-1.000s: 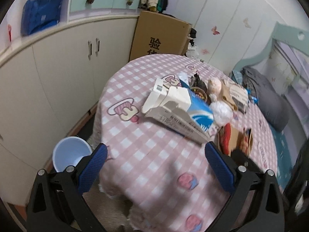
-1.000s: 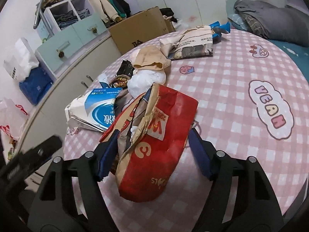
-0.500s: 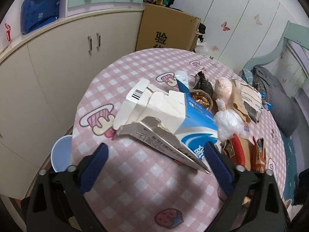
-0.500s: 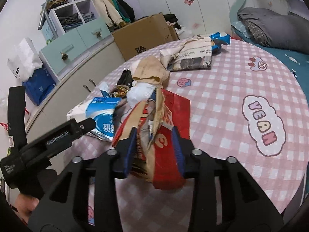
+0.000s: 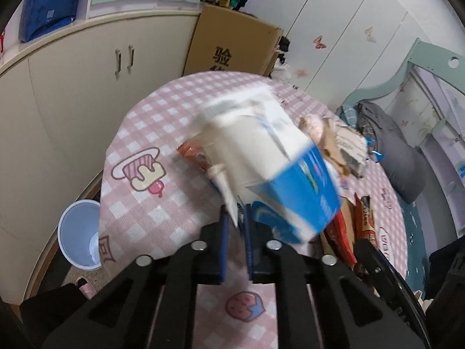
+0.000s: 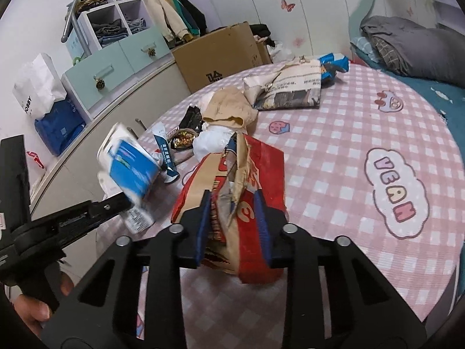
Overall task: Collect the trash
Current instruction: 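Carry the carton and red bag to the wastebasket and release both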
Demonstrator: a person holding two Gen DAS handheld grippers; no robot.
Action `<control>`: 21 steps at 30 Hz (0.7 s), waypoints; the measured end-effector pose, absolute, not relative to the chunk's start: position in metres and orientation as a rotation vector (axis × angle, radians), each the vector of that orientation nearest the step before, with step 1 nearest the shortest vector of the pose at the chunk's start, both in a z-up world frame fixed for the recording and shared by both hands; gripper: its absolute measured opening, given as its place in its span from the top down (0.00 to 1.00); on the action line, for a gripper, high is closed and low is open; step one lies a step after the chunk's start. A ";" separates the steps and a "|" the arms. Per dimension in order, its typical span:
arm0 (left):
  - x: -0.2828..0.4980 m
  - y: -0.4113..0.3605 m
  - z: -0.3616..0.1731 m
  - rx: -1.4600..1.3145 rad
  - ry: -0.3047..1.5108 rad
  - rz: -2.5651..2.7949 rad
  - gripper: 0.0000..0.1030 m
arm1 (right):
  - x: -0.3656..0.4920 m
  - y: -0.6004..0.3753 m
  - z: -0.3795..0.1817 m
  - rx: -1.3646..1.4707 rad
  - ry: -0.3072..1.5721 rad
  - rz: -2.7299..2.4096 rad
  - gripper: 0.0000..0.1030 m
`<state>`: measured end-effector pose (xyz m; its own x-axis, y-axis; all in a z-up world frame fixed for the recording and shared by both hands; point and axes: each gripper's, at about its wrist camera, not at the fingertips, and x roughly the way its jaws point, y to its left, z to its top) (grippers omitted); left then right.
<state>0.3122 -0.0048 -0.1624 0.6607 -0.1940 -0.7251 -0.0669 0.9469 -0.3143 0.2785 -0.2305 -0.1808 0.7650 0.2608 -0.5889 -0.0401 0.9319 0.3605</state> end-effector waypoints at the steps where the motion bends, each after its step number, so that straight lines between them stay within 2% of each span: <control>1: 0.310 -0.005 -0.160 -0.326 0.843 -0.077 0.96 | 0.277 -0.231 -0.180 0.341 0.677 0.167 0.78; 5: 0.299 -0.002 -0.157 -0.341 0.841 -0.102 0.96 | 0.268 -0.235 -0.173 0.349 0.651 0.158 0.82; 11: 0.276 0.013 -0.146 -0.368 0.798 -0.125 0.96 | 0.247 -0.229 -0.157 0.345 0.596 0.174 0.83; 21: 0.216 0.110 -0.129 -0.454 0.691 0.082 0.96 | 0.229 -0.128 -0.121 0.244 0.564 0.429 0.83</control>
<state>0.2156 0.1098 -0.1291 0.7718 -0.0749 -0.6315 -0.2211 0.8995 -0.3769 0.2294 -0.1278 -0.1213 0.7607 0.4558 -0.4623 -0.3244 0.8837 0.3375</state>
